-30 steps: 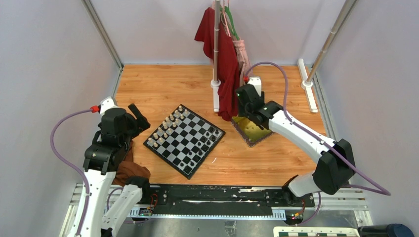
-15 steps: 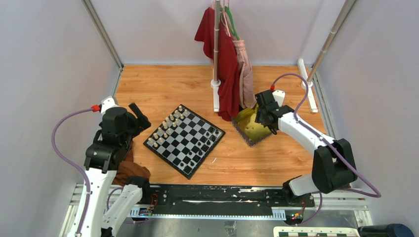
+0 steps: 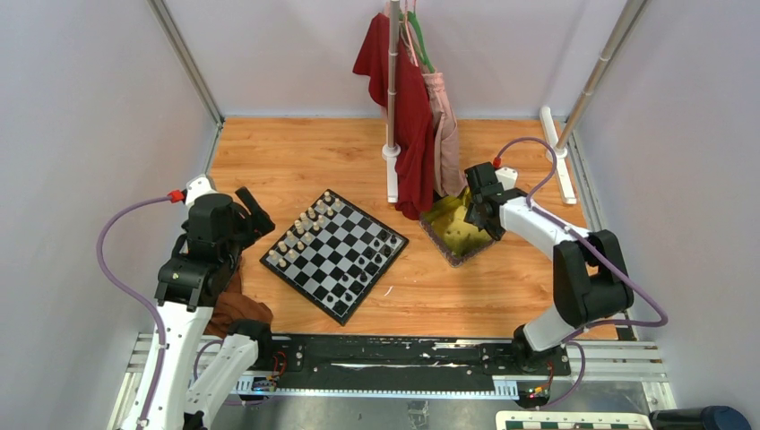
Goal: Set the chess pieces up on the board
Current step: Pick up the chess piece from the storage box.
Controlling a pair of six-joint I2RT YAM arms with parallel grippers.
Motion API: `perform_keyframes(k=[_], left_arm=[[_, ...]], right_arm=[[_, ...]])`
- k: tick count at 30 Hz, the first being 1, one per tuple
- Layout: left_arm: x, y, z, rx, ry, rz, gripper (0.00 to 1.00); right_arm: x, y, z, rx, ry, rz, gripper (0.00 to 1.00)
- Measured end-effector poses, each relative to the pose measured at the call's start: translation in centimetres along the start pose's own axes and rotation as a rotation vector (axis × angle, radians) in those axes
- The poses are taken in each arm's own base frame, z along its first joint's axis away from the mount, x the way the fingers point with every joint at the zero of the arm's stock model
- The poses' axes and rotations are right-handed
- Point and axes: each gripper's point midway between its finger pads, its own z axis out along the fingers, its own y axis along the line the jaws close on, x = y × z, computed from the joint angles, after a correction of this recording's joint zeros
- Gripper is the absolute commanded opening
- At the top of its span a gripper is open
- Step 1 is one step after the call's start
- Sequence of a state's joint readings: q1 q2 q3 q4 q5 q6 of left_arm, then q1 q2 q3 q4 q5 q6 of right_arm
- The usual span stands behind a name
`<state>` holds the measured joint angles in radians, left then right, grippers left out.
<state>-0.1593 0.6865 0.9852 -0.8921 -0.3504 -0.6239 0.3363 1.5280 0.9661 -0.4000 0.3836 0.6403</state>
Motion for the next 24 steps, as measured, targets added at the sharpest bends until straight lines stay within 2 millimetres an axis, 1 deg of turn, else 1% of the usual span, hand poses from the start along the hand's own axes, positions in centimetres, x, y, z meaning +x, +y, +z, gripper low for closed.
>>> perform_keyframes(k=[6,14,21,24], left_arm=[[0.2,0.1,0.2,-0.007,0.009,0.005,1.00],[0.5,0.1,0.6,-0.016,0.021,0.011,1.00],[0.7,0.1,1.0,-0.023,0.031,0.015,1.00],[0.8,0.1,1.0,-0.024,0.032,0.016,1.00]], right_arm=[[0.6,-0.1,1.5,0.015,0.028,0.003,0.50],[0.7,-0.2,2.4,0.020,0.035,0.011,0.45],[0.5,-0.4,3.1,0.027,0.039,0.024,0.38],[0.6,-0.4,3.3,0.028,0.042,0.025,0.36]])
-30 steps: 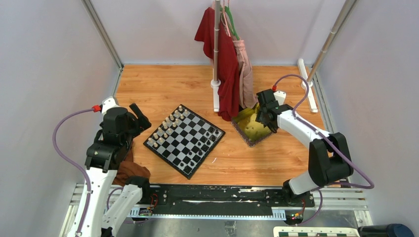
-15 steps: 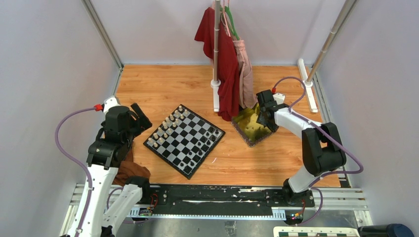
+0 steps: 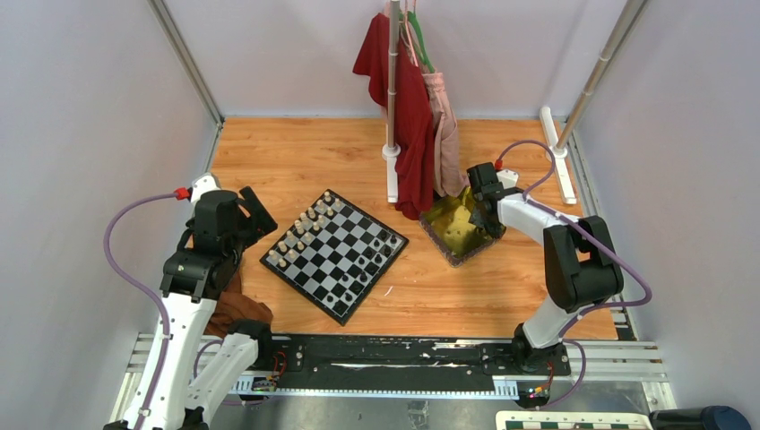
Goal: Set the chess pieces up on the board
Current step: Pick up the chess piece from the storage box.
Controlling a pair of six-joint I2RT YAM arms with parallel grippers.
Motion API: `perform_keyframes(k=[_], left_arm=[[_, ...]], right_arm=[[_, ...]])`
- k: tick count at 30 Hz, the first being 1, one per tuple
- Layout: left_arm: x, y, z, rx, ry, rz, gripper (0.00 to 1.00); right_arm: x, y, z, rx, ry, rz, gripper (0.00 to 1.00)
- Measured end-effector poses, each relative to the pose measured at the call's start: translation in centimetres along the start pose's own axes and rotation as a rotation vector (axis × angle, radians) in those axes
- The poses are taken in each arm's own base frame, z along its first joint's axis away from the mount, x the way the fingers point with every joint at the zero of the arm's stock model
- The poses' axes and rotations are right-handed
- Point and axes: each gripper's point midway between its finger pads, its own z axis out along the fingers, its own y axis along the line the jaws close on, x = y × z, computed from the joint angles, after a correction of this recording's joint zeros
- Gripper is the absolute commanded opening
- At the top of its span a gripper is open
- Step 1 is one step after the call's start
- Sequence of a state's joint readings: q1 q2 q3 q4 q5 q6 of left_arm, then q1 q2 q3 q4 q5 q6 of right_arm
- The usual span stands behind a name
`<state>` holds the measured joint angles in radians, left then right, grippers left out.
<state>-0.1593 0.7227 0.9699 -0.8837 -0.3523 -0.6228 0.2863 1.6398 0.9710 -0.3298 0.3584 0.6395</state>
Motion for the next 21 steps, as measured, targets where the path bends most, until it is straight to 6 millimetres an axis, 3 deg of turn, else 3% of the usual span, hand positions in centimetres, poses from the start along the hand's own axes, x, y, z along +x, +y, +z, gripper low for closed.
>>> perform_keyframes(k=[12,21], left_arm=[[0.01,0.02,0.03,-0.001,0.001,0.004,1.00],[0.06,0.04,0.05,-0.002,0.002,0.004,1.00]], right_arm=[[-0.31,0.25,0.20,-0.004,-0.002,0.003,0.23],[-0.52,0.14,0.27,-0.003,-0.006,0.004,0.05]])
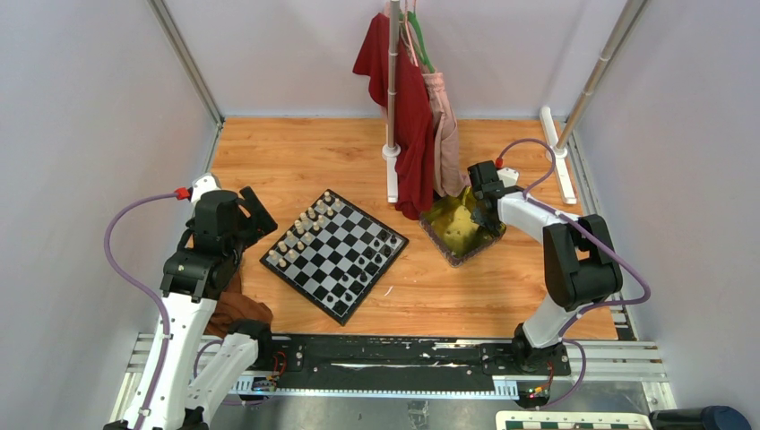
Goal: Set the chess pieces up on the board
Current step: Pick up the chess piece from the storage box.
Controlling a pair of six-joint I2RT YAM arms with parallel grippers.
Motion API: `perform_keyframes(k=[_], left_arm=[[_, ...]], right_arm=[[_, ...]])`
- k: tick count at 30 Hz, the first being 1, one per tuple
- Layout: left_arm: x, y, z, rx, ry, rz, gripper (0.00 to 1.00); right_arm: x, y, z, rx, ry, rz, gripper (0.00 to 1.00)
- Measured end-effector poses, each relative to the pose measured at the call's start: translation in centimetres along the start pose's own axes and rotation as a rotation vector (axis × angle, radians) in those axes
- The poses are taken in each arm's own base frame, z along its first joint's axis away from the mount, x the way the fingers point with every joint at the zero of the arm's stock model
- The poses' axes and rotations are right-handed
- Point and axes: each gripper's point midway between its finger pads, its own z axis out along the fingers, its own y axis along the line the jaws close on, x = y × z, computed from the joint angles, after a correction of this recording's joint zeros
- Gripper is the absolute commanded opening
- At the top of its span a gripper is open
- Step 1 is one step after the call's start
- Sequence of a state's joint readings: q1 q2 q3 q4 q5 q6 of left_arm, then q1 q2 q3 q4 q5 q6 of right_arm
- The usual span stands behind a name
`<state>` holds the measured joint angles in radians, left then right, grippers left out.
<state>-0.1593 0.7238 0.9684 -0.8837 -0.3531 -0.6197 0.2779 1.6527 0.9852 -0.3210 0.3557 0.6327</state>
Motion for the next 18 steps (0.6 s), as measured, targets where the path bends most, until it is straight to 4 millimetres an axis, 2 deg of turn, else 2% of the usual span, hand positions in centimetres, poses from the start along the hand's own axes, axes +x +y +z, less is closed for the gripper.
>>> perform_keyframes(k=[5,11,13,18], left_arm=[[0.0,0.0,-0.1,0.003,-0.004,-0.002,1.00],[0.4,0.3,0.0,0.001,-0.001,-0.001,1.00],[0.4,0.3,-0.1,0.002,-0.003,-0.002,1.00],[0.3,0.2,-0.3,0.008,-0.009,-0.012,1.00]], right_arm=[[0.0,0.0,0.0,0.000,0.001,-0.001,0.00],[0.1,0.4,-0.3,-0.029,0.017,-0.009,0.00],[0.1,0.6,-0.8,-0.044,0.014,-0.020,0.00],[-0.8,2.1,-3.6,-0.115,-0.042,-0.063,0.00]])
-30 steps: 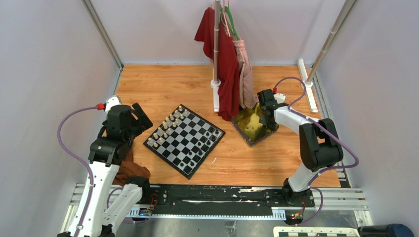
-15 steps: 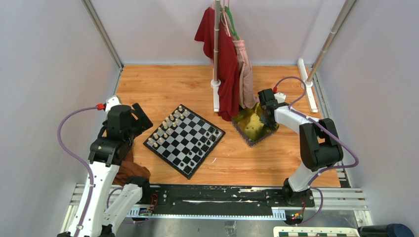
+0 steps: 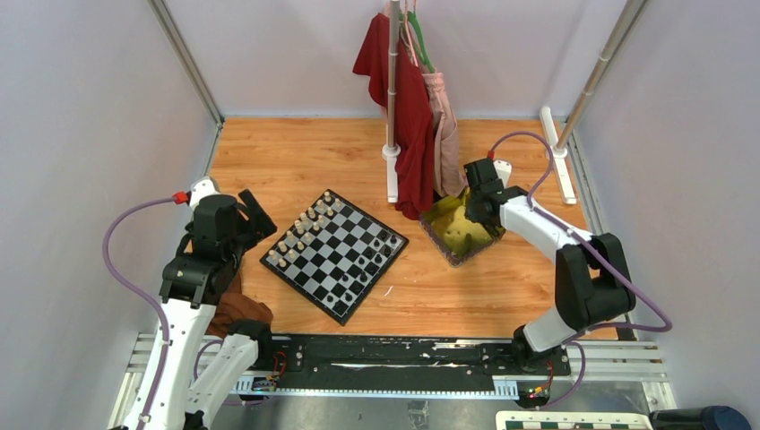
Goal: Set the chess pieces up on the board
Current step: Pick up the chess piece from the storage box, then place the chess piece on the chessboard.
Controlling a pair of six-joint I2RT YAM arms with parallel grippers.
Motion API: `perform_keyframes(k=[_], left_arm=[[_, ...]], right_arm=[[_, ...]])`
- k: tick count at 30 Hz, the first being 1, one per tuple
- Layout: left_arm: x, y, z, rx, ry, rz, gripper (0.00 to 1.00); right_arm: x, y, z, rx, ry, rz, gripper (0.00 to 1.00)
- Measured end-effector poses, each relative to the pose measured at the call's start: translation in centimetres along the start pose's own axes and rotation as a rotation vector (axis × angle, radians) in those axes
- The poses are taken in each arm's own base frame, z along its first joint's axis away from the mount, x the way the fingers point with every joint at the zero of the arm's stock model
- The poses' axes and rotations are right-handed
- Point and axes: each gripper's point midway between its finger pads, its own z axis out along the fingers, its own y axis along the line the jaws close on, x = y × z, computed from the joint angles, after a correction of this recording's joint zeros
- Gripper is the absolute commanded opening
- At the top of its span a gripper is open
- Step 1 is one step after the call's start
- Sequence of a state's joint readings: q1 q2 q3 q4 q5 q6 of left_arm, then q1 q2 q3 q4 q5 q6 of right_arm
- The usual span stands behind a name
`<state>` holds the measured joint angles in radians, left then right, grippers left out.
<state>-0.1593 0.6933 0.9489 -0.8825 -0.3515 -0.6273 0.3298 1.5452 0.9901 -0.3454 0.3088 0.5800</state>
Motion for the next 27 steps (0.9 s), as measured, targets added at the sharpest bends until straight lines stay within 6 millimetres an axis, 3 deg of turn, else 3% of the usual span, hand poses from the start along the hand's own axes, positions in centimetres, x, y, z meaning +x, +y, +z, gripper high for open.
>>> perform_keyframes(k=[7,15,20,27], left_arm=[[-0.2,0.0,-0.3,0.009,-0.012,-0.014,1.00],[-0.3,-0.2,-0.7,0.025,-0.021,-0.034,1.00],[-0.4,-0.3,-0.9,0.033,-0.025,-0.046,1.00],[-0.5,-0.3,-1.1,0.040,-0.032,-0.055,1.00]], right_arm=[[1.3,4.2,-4.0,-0.120,-0.032,-0.170,0.00],[3.3,11.5,-10.3,-0.317,-0.080,-0.443,0.00],[6.3,16.2,-14.5,-0.452,-0.086,-0.602,0.00],[11.6,21.0,-17.4,-0.570,-0.050,-0.798,0.00]])
